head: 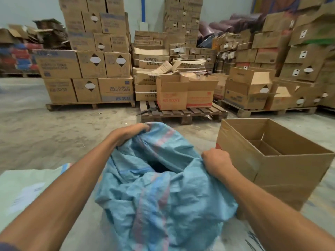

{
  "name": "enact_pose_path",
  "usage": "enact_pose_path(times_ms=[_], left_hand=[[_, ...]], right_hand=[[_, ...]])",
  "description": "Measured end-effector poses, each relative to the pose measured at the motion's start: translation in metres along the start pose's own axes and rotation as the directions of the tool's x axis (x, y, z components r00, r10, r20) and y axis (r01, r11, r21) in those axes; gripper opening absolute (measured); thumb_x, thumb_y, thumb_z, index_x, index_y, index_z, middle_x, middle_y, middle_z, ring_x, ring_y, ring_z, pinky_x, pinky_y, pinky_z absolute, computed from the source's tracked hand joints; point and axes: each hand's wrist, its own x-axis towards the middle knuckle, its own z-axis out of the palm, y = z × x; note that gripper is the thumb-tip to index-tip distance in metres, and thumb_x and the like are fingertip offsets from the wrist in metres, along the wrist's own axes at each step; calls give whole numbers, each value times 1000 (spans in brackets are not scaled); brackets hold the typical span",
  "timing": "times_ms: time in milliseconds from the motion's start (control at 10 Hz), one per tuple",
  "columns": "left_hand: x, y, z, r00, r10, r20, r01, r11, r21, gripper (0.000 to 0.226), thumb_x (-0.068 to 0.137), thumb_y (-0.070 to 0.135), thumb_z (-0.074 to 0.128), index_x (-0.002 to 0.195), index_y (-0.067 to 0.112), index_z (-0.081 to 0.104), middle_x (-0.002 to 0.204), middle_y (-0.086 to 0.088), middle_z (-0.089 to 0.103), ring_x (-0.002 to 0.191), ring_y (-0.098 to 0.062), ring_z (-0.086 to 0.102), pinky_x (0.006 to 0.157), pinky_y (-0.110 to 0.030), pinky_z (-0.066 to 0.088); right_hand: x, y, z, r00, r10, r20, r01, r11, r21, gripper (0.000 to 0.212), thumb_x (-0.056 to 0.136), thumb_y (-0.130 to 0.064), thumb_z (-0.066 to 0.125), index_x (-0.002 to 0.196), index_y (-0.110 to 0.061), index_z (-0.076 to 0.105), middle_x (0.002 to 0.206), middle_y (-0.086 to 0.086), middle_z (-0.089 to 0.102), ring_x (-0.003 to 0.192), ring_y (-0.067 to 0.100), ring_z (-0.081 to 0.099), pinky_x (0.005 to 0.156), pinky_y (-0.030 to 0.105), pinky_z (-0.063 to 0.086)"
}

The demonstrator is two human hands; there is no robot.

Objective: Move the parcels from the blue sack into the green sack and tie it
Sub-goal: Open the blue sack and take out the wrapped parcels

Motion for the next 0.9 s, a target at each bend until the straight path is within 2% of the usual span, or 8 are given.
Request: enact_pose_path(times_ms=[100,200,300,400,500,600,800,900], left_hand=[[-3,-8,-5,959,-103,263,74,990,121,76,63,65,80,122,24,56,120,-6,64,112,-33,64,99,-47,51],[6,-17,-1,989,102,105,-140,869,474,109,46,54,93,131,32,29,126,5,50,119,-22,53,103,-42,47],[12,-23,5,913,353,-205,-234,864,445,81,67,18,83,128,23,31,114,-7,58,107,-28,59,87,-36,49],[12,-12,10,929,270,-252,-233,958,167,67,73,4,74,129,20,41,116,-11,61,103,-26,61,80,-37,53],[3,8,14,967,255,20,-249,956,-157,68,70,-14,61,129,19,53,118,-18,64,99,-29,67,75,-41,59],[-8,23,18,970,241,38,-235,965,-119,65,74,-9,66,130,20,49,121,-19,61,92,-26,65,66,-34,55],[-31,5,42,952,-95,-290,240,821,518,154,37,101,53,156,22,-3,161,-17,15,141,-41,31,110,-54,34],[-50,-20,69,914,-354,-196,400,721,566,185,2,99,54,156,15,-8,158,-11,27,134,-39,44,109,-58,36]], right_hand=[[0,16,13,984,109,139,-131,979,155,34,98,-17,46,129,-10,60,134,12,61,120,31,61,95,37,51],[8,16,1,919,48,391,-299,730,614,35,94,-15,53,126,-2,58,121,16,65,106,31,65,79,26,53],[11,5,-12,832,-278,480,-390,320,863,73,67,-30,72,135,-16,51,125,19,62,104,30,64,98,49,54],[23,-16,-28,945,-149,291,-226,347,910,139,48,-63,89,156,-40,4,154,3,31,139,34,40,110,56,39],[27,-41,-32,992,-107,64,-18,381,924,147,50,-44,98,159,-27,1,156,3,36,143,26,38,116,44,36],[42,-51,-21,992,120,31,-78,413,908,47,79,-22,78,120,-9,61,117,10,68,109,29,64,91,36,54],[54,-35,-37,882,350,315,-248,-224,942,32,102,-19,43,127,-2,53,112,12,59,87,27,59,73,32,48],[80,-20,-49,839,364,405,-507,248,826,41,105,-25,43,143,-10,47,145,7,50,122,26,55,96,32,50]])
